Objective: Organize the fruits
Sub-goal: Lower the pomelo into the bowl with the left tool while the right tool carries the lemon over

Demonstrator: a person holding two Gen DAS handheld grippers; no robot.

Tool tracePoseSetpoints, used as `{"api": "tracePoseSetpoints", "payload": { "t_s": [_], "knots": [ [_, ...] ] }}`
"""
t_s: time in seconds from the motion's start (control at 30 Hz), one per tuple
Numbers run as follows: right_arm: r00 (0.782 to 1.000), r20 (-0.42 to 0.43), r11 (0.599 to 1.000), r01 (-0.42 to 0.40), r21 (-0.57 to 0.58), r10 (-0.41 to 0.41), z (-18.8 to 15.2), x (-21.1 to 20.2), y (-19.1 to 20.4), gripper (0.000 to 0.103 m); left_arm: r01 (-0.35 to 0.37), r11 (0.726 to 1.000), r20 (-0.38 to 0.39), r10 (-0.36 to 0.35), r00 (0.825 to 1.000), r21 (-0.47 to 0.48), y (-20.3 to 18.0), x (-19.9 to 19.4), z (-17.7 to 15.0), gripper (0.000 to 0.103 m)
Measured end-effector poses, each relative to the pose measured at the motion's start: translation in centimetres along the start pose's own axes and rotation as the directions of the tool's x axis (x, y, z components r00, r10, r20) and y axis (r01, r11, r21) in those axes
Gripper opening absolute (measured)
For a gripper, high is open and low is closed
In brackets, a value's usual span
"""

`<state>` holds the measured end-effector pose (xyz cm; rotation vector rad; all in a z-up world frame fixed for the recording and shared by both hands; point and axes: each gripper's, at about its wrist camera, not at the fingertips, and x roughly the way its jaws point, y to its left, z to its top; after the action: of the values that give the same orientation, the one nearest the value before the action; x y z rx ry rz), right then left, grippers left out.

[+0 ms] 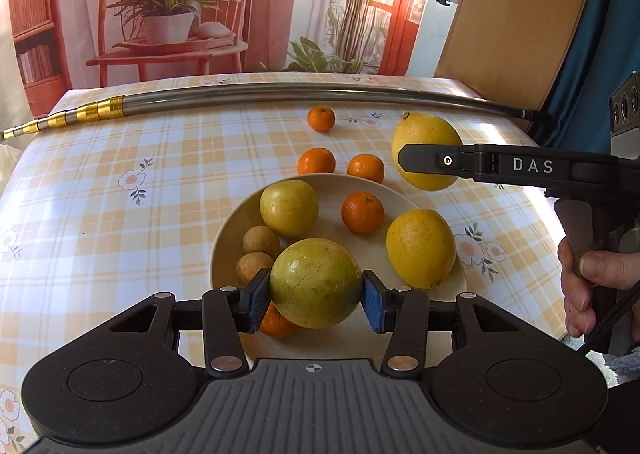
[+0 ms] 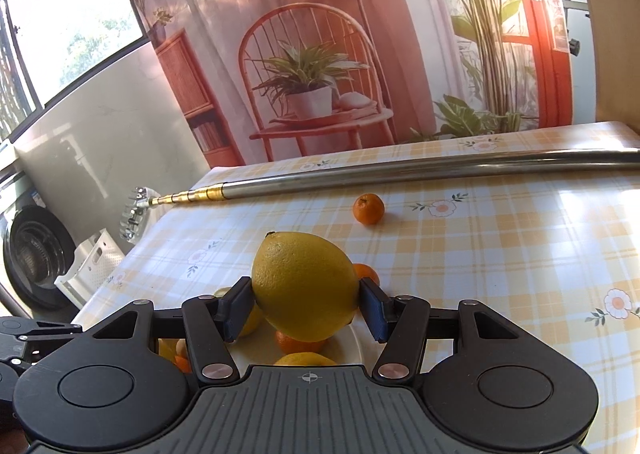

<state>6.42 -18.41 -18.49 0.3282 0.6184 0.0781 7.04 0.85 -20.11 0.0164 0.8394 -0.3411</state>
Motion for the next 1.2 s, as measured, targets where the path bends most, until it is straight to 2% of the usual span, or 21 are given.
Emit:
{"api": "tracePoseSetpoints", "payload": {
  "t_s": [0.47,0.8,1.2],
  "knots": [
    [1.0,0.007,1.0,-0.011,0.003,0.011,-0.5,-1.0,0.3,0.053,-0.004,1.0,-0.089,0.006,0.996,0.018,-0.7,0.6,-1.4,0.05],
    [1.0,-0.001,1.0,-0.01,0.004,0.01,-0.6,-0.8,0.4,0.053,-0.024,0.998,-0.11,0.029,0.994,0.05,-1.1,0.8,-1.6,0.05],
    [1.0,-0.003,1.0,-0.018,-0.019,0.018,-0.9,-1.5,1.3,0.053,-0.023,1.0,-0.13,0.023,0.991,0.002,-0.5,0.9,-1.7,0.05]
  ]
}}
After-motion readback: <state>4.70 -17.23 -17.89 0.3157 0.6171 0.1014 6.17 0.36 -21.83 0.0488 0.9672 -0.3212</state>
